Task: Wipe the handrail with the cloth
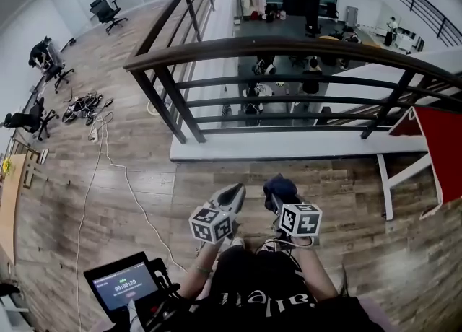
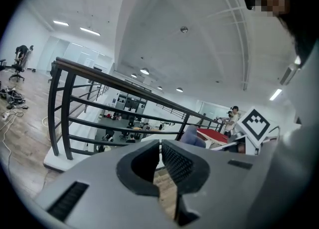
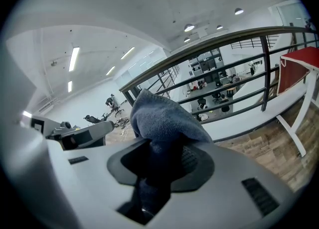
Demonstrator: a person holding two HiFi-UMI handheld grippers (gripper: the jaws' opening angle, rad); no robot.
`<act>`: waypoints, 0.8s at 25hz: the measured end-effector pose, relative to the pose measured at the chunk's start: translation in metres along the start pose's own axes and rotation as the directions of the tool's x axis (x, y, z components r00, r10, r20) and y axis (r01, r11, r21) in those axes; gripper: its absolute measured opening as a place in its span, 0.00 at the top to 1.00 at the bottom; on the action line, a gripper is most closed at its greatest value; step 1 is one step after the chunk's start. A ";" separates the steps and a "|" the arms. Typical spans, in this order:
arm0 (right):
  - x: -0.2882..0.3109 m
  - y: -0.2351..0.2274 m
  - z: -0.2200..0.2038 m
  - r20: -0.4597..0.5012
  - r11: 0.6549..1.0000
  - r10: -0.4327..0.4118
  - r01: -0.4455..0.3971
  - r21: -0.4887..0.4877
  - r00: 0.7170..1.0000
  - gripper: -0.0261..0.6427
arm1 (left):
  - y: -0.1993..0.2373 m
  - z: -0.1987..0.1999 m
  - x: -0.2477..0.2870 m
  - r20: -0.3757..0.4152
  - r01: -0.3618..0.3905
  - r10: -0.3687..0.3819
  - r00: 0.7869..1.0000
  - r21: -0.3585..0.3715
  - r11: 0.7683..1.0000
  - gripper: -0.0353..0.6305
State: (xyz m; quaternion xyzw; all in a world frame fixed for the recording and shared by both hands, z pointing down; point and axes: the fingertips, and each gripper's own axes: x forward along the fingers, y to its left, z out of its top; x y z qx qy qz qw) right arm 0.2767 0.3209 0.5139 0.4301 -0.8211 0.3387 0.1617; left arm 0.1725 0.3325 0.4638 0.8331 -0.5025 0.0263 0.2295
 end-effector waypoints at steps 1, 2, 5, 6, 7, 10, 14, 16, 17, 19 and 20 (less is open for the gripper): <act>0.000 0.006 -0.002 -0.002 1.000 -0.001 0.001 -0.002 1.000 0.80 | 0.002 -0.001 -0.006 -0.007 0.001 -0.001 1.000 0.003 1.000 0.94; 0.000 0.011 -0.003 -0.006 1.000 -0.002 0.002 -0.004 1.000 0.80 | 0.004 -0.001 -0.010 -0.012 0.000 0.000 1.000 0.004 1.000 0.94; 0.004 0.021 -0.005 -0.014 1.000 0.000 -0.001 -0.016 1.000 0.80 | 0.012 -0.001 -0.018 -0.014 -0.006 0.006 1.000 0.001 1.000 0.94; 0.007 0.023 -0.007 -0.015 1.000 0.002 -0.002 -0.018 1.000 0.80 | 0.014 -0.002 -0.020 -0.013 -0.007 0.007 1.000 0.002 1.000 0.94; 0.009 0.024 -0.008 -0.016 1.000 0.003 -0.003 -0.020 1.000 0.80 | 0.016 -0.004 -0.021 -0.013 -0.008 0.008 1.000 0.003 1.000 0.94; 0.015 0.026 -0.014 -0.020 1.000 0.003 -0.004 -0.028 1.000 0.80 | 0.022 -0.009 -0.022 -0.009 -0.010 0.010 1.000 0.004 1.000 0.94; 0.018 0.030 -0.019 -0.024 1.000 0.002 -0.002 -0.030 1.000 0.80 | 0.025 -0.013 -0.026 -0.017 -0.005 0.006 1.000 0.007 1.000 0.94; 0.017 0.033 -0.021 -0.026 0.999 0.000 -0.001 -0.032 1.000 0.80 | 0.025 -0.015 -0.029 -0.020 -0.003 0.003 1.000 0.007 1.000 0.94; 0.018 0.033 -0.022 -0.027 0.999 -0.001 0.000 -0.034 1.000 0.80 | 0.026 -0.016 -0.029 -0.020 -0.003 0.003 1.000 0.005 1.000 0.94; 0.018 0.034 -0.024 -0.028 0.999 -0.001 0.000 -0.037 1.000 0.80 | 0.028 -0.018 -0.029 -0.021 -0.003 0.004 1.000 0.002 1.000 0.94; 0.019 0.034 -0.024 -0.029 0.999 -0.001 0.000 -0.038 1.000 0.80 | 0.029 -0.019 -0.029 -0.021 -0.004 0.004 1.000 0.001 1.000 0.94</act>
